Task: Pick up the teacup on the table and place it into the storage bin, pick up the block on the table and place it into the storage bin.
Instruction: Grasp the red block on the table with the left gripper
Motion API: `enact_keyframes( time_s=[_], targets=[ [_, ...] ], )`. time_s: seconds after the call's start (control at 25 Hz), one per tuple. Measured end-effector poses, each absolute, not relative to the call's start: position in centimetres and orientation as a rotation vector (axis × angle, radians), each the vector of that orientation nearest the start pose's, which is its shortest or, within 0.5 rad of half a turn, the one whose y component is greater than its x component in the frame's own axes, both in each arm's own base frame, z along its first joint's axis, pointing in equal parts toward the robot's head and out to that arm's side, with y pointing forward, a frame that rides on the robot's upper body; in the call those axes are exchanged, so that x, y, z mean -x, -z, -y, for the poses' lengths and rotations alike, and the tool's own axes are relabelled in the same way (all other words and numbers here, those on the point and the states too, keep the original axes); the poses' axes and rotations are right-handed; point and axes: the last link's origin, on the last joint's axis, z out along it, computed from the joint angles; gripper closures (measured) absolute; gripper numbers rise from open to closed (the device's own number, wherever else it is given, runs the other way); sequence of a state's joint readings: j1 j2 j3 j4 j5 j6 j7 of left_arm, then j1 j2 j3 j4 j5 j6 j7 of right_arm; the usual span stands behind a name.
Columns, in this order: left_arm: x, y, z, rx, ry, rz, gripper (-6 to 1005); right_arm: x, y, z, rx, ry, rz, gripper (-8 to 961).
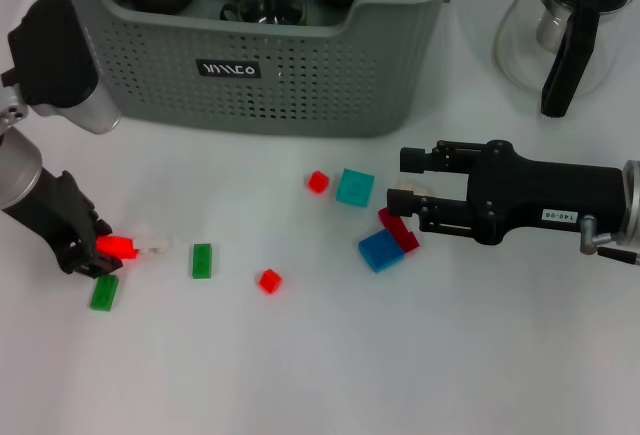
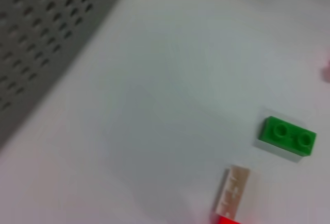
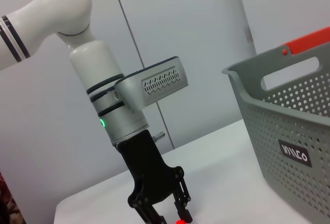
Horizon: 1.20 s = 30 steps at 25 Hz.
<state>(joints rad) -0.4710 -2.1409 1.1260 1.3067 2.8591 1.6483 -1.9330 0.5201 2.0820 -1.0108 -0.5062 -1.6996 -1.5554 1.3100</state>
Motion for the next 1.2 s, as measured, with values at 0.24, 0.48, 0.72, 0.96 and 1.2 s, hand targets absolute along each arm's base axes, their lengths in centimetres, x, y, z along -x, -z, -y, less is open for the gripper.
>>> enact_keyframes(
  time_s=[0.24,0.48,0.72,0.96,1.2],
  targets=[
    [27.1,-2.8,-31.4,2.736,-0.824,0.642,577,-23.5,4.5,-30.7,2.857,-0.914,-0.610,312],
    [27.0,-2.6,-31.8,2.718,-0.807,0.626,585,-23.4,4.5,-30.8,2.859,-0.913,-0.606,312],
    [27.0,-2.2,-32.0,2.727,-0.813,0.620,592,-23.4,4.5,-30.8,2.857,-0.912,-0.606,311],
    [27.2,-2.1,-32.2,2.712,-0.813,0.649,599,-23.5,4.5,-30.8,2.855,-0.911,-0.611,311],
    [27.9,-2.2,-32.4,2.705,-0.843,0.733,715,-23.4,4.5,-30.8,2.857,-0.912,-0.608,311]
  ],
)
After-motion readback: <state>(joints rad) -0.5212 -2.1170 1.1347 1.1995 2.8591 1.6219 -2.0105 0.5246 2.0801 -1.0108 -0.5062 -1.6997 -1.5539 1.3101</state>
